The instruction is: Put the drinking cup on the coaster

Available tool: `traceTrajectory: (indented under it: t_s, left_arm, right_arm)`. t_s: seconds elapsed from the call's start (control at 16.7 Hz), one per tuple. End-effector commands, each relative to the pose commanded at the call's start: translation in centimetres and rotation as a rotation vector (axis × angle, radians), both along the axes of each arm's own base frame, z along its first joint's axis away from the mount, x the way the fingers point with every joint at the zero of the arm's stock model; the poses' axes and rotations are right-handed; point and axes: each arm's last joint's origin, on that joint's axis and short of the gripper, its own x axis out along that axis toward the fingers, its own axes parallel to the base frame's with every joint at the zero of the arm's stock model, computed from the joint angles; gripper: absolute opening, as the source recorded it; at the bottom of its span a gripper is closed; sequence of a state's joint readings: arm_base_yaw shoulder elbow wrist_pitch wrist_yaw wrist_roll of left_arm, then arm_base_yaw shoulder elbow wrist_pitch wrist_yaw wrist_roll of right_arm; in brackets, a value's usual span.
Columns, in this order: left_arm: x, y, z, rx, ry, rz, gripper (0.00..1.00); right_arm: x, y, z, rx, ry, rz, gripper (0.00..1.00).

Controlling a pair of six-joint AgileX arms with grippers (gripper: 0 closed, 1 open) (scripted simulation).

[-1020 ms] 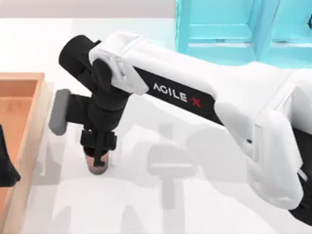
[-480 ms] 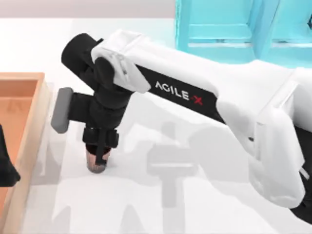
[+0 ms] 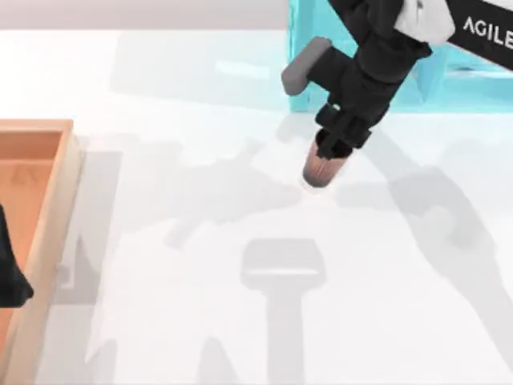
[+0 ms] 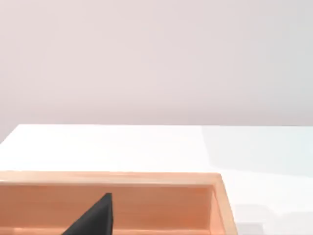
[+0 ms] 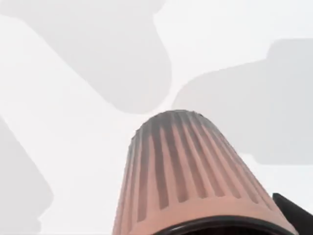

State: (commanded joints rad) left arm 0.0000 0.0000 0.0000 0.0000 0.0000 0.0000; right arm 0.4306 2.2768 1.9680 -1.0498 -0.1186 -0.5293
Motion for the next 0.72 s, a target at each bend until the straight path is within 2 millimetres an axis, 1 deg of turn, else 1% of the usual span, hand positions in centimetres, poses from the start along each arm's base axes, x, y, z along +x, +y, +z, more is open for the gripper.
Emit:
traceTrajectory:
  t_s: [0.12,0.18,0.3,0.36,0.42,0.48,0.54,0.6,0.72]
  left_arm:
    - [0.0,0.0,0.0,0.0,0.0,0.0,1.0]
    - [0.0,0.0,0.0,0.0,0.0,0.0,1.0]
    - [0.0,0.0,0.0,0.0,0.0,0.0,1.0]
    - [0.0,0.0,0.0,0.0,0.0,0.0,1.0]
    - [0.0,0.0,0.0,0.0,0.0,0.0,1.0]
    - [0.0,0.0,0.0,0.0,0.0,0.0,1.0]
    - [0.0,0.0,0.0,0.0,0.0,0.0,1.0]
    - [0.0,0.0,0.0,0.0,0.0,0.0,1.0]
    - [0.0,0.0,0.0,0.0,0.0,0.0,1.0]
  right_arm:
    - [0.4,-7.7,1.2,-0.017,0.003,-0.206,0.0]
    - [0.1,-11.8,1.6,-0.026,0.008,-0.315,0.0]
    - [-1.9,-19.3,2.2,-0.044,0.023,-0.533,0.0]
    - [-3.3,-22.5,2.4,-0.052,0.03,-0.633,0.0]
    - [-4.9,-25.1,2.6,-0.058,0.034,-0.723,0.0]
    - [-6.5,-27.1,2.7,-0.063,0.038,-0.802,0.0]
    - [-7.9,-28.6,2.8,-0.067,0.04,-0.867,0.0]
    - [-9.0,-29.8,2.9,-0.07,0.039,-0.919,0.0]
    - [-10.5,-31.0,3.1,-0.073,0.035,-0.983,0.0]
